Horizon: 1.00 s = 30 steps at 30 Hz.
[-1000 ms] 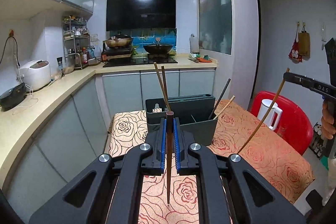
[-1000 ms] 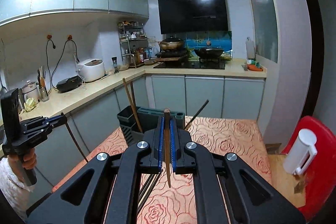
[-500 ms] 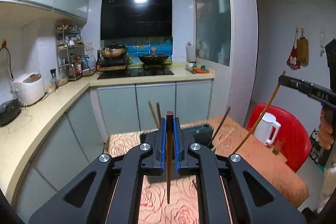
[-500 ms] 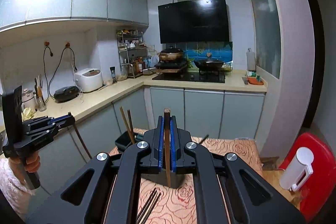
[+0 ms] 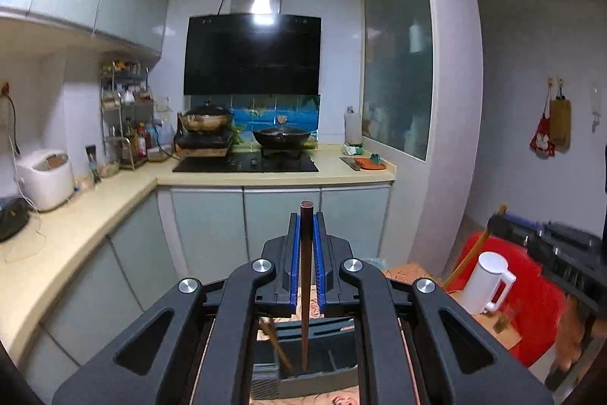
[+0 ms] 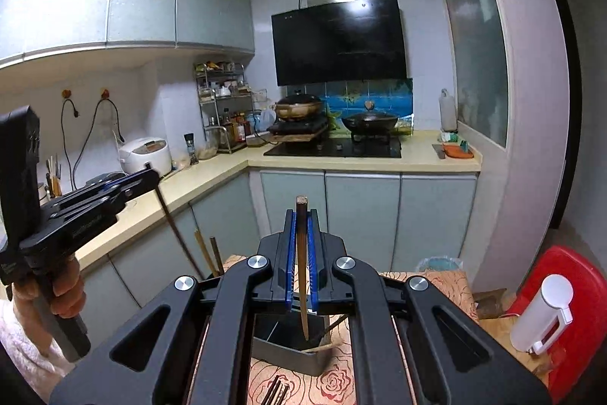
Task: Organize utensils
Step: 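Lower the chopsticks into the black holder and open both tools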
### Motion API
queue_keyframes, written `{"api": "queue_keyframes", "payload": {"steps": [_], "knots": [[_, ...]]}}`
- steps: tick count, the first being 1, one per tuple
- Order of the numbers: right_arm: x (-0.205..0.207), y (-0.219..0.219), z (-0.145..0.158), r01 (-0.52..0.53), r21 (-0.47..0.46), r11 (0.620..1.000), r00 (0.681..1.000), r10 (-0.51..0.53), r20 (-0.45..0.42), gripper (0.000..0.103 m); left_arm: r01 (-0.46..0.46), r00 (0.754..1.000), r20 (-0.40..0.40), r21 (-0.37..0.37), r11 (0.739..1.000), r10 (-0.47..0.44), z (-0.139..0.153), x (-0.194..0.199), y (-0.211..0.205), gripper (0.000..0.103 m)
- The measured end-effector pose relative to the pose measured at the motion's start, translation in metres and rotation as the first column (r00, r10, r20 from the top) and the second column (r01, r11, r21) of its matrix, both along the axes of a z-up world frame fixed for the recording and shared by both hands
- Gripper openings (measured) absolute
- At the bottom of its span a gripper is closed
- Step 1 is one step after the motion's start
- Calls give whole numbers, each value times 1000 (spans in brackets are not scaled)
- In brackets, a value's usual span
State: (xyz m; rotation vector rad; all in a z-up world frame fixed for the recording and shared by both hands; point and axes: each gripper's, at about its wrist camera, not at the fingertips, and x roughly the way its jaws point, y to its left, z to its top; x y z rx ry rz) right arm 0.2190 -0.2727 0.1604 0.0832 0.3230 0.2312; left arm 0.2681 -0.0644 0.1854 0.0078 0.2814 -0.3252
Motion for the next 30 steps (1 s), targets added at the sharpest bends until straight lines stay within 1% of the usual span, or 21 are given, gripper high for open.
{"api": "queue_keyframes", "payload": {"steps": [2, 5, 11, 14, 21, 22, 24, 25, 26, 27, 28, 29, 30], "knots": [[7, 3, -4, 0, 1, 1000, 1000, 0, -13, 6, -6, 1000, -11, 3, 1000, 6, -7, 10, -6, 6], [15, 7, -12, -3, 7, 1000, 999, 4, -35, 6, -8, 999, -52, 3, 1000, 8, -28, 28, -13, 6], [27, 17, -34, -11, -11, 1000, 996, 10, -90, 6, -1, 993, -120, 20, 1000, 3, -69, 44, -17, 7], [32, 21, -43, -13, -15, 1000, 994, 11, -112, 6, -7, 989, -150, 24, 1000, 10, -84, 50, -15, 7], [50, 28, -66, -13, -34, 999, 987, 7, -159, 6, -15, 981, -192, 18, 1000, 18, -105, 54, -7, 7], [52, 28, -69, -12, -35, 999, 986, 6, -165, 7, -14, 980, -198, 12, 1000, 16, -106, 54, -5, 8], [54, 28, -73, -10, -30, 1000, 985, 5, -173, 7, -20, 980, -195, 8, 1000, 22, -105, 51, -2, 22], [55, 28, -75, -12, -28, 1000, 984, 7, -176, 8, -28, 982, -187, 6, 1000, 28, -103, 49, 0, 33], [54, 28, -75, -11, -30, 999, 985, 6, -175, 9, -33, 983, -179, 3, 999, 33, -101, 46, 3, 41], [54, 28, -75, -11, -31, 999, 985, 6, -175, 11, -35, 984, -177, 1, 999, 34, -100, 46, 4, 44], [53, 27, -75, -10, -28, 1000, 985, 5, -173, 24, -40, 984, -174, -4, 999, 39, -98, 43, 7, 51], [51, 25, -74, 1, -22, 1000, 986, -4, -167, 41, -49, 985, -167, -4, 999, 48, -96, 41, 10, 58], [50, 23, -72, 12, -18, 1000, 987, -14, -159, 48, -56, 986, -159, -2, 998, 55, -95, 39, 12, 59]]}}
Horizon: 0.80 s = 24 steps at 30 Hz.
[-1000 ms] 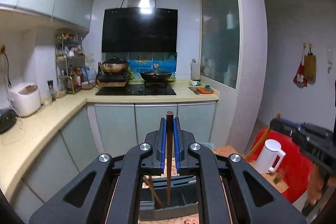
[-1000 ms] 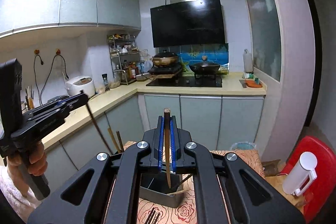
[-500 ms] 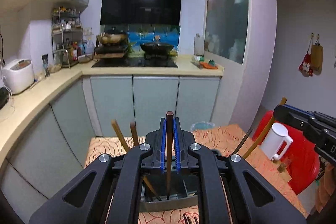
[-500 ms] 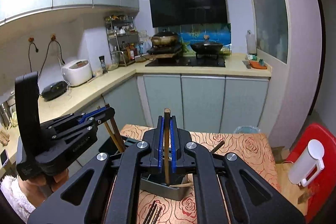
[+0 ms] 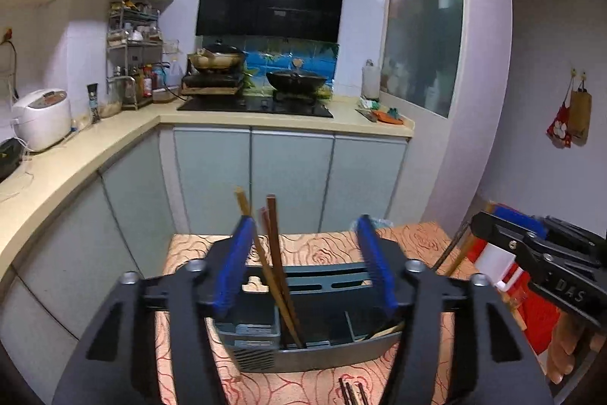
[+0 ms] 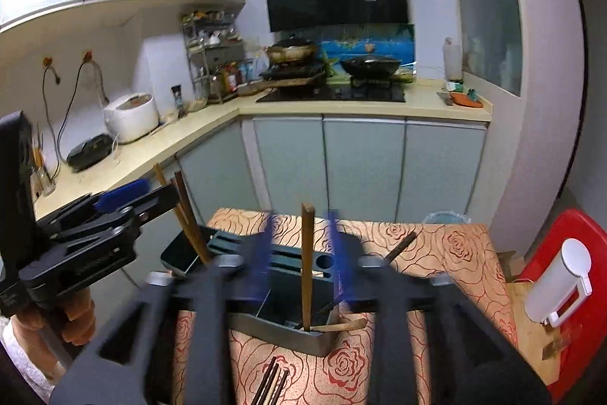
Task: Organize utensils
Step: 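Lower the chopsticks into the black holder and open both tools, then move both open tools back toward the remaining chopsticks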
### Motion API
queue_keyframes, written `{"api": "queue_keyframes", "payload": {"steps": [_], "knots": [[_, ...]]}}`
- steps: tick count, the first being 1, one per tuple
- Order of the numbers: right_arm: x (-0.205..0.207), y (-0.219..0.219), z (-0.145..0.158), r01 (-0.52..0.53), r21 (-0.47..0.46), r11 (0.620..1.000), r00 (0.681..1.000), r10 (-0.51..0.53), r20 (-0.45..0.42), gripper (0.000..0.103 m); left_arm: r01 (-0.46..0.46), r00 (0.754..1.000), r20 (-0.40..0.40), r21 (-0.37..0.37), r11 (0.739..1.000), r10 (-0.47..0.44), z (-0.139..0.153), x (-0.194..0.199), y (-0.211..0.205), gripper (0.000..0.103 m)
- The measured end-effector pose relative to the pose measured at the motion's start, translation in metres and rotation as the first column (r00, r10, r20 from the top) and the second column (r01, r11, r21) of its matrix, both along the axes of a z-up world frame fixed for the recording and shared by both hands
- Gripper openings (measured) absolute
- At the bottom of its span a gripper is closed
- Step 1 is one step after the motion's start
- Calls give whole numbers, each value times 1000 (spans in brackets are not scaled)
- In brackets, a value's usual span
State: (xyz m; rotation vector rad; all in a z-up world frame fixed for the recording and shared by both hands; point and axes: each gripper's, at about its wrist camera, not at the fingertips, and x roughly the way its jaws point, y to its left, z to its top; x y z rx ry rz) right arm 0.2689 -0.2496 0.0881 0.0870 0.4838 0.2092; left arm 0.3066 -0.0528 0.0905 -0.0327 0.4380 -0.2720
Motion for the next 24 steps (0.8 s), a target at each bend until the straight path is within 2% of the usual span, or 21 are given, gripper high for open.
{"api": "queue_keyframes", "payload": {"steps": [1, 7, 13, 19, 24], "knots": [[-3, -2, 2, 16, 7, 1000, 1000, -16, 10, 53, -5, 1000, 7, 4, 1000, 5, 1, -2, 2, 61], [-14, -11, 12, 25, 13, 1000, 999, -26, 42, 53, -18, 1000, 15, -6, 1000, 18, 2, -19, 16, 69], [-34, -19, 22, 54, -9, 999, 993, -52, 101, 53, -37, 999, 9, 6, 999, 37, -9, -37, 31, 70], [-56, -28, 27, 65, -19, 998, 987, -62, 148, 53, -50, 998, -25, -9, 999, 50, -31, -60, 49, 76], [-79, -31, 13, 56, -34, 998, 986, -50, 157, 53, -68, 997, -47, 0, 998, 68, -59, -85, 63, 76]]}}
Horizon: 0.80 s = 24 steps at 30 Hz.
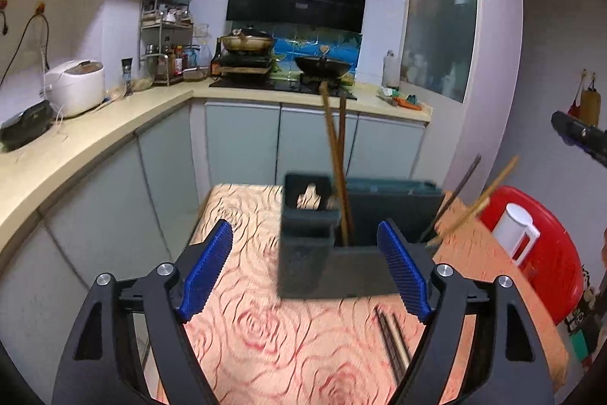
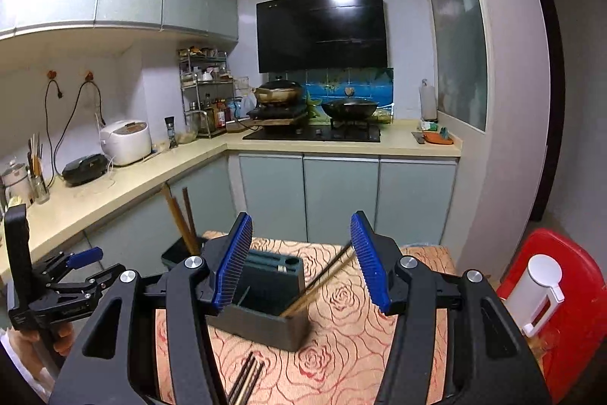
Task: Organize utensils
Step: 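Move both open tools back toward the remaining chopsticks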
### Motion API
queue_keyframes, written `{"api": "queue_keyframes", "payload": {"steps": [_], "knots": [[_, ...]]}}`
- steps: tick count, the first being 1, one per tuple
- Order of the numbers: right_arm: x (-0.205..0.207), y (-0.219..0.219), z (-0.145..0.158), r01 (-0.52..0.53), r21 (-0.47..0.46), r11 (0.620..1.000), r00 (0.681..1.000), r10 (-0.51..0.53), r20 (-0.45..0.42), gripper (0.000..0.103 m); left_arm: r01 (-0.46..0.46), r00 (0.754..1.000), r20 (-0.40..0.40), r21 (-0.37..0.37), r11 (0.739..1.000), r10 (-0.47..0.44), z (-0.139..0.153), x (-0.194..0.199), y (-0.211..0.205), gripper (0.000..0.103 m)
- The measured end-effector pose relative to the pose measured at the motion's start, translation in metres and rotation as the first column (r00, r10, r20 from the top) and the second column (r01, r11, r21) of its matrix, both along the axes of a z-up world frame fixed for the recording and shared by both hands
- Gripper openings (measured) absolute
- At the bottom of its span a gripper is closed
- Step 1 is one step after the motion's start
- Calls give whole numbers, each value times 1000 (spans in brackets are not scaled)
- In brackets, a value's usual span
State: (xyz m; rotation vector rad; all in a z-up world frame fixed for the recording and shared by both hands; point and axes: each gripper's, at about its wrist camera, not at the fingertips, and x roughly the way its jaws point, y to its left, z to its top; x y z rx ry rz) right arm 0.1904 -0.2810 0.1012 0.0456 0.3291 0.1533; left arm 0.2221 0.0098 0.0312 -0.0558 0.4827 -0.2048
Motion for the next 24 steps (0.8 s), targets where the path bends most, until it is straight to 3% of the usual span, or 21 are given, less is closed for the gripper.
{"api": "queue_keyframes", "payload": {"steps": [12, 24], "knots": [[-45, 8, -71, 12, -82, 997, 999, -15, -33, 53, -71, 995, -70, 30, 997, 73, -73, -45, 29, 76], [-81, 2, -157, 19, -14, 1000, 981, -21, -194, 53, -47, 994, -99, 90, 995, 56, -112, -75, 23, 76]]}}
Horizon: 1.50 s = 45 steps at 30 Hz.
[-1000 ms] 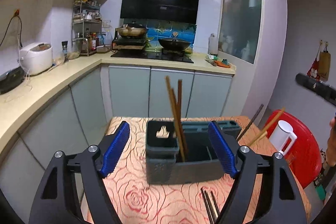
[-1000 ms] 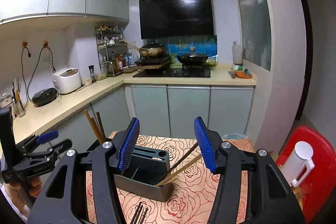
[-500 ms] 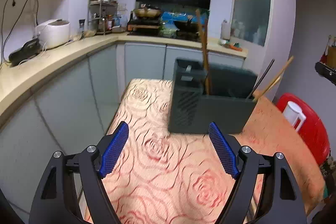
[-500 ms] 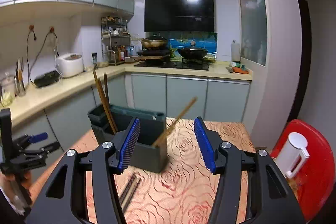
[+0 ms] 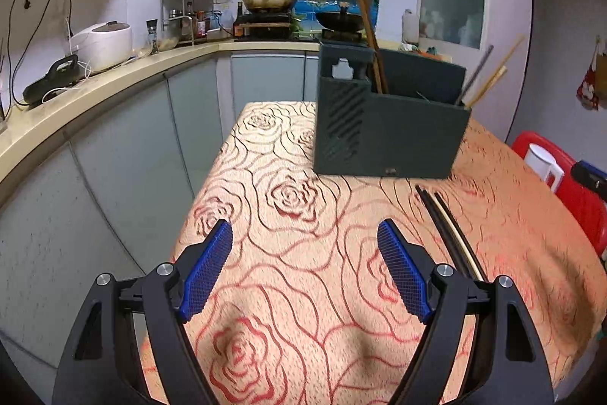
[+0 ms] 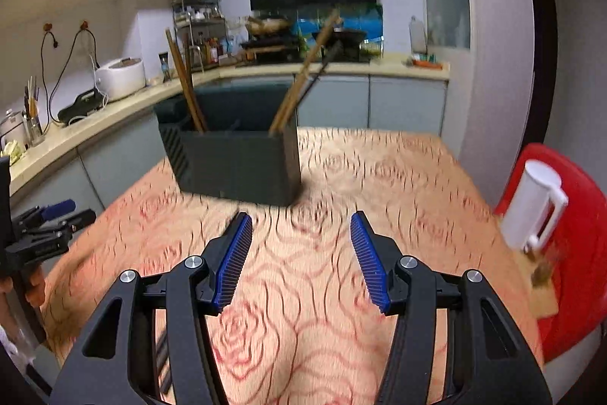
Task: Organize utensils
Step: 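Move both open tools back toward the remaining chopsticks, then position both open tools over the dark chopsticks on the table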
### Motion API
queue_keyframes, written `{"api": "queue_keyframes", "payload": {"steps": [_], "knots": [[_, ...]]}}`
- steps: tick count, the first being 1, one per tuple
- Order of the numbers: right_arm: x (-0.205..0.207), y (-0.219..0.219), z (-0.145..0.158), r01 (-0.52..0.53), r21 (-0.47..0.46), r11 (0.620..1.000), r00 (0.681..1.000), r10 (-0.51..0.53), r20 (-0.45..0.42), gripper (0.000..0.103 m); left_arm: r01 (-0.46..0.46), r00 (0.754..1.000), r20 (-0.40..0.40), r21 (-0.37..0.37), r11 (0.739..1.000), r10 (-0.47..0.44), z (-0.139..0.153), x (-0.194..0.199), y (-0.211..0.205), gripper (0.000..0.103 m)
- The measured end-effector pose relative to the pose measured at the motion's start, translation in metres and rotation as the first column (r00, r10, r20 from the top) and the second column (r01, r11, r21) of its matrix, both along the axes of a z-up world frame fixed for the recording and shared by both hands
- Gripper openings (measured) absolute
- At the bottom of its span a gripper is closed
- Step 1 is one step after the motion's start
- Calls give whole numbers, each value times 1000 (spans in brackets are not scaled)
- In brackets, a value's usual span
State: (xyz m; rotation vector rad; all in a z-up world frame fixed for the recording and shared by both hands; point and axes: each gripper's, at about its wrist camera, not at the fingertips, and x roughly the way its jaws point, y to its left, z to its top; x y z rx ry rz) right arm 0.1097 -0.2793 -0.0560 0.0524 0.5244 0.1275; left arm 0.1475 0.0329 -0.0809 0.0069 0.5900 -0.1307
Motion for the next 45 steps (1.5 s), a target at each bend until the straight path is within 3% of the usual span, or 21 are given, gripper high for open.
{"api": "queue_keyframes", "payload": {"steps": [8, 16, 28, 34, 45], "knots": [[-21, 2, -37, -11, 25, 1000, 997, 13, -82, 53, 66, 997, -29, 32, 997, -65, -19, -20, -19, 76], [-39, 27, -61, -91, 10, 996, 986, 92, -142, 53, 137, 989, -56, 40, 990, -134, -31, -43, -32, 76], [-63, 67, -74, -232, -24, 972, 960, 225, -166, 53, 150, 987, -69, 57, 987, -146, -38, -49, -38, 76], [-73, 86, -83, -290, -88, 953, 946, 271, -180, 53, 144, 988, -71, 58, 988, -140, -38, -48, -37, 76], [-71, 85, -89, -250, -150, 957, 958, 222, -181, 53, 174, 983, -70, 70, 982, -169, -39, -52, -43, 76]]}}
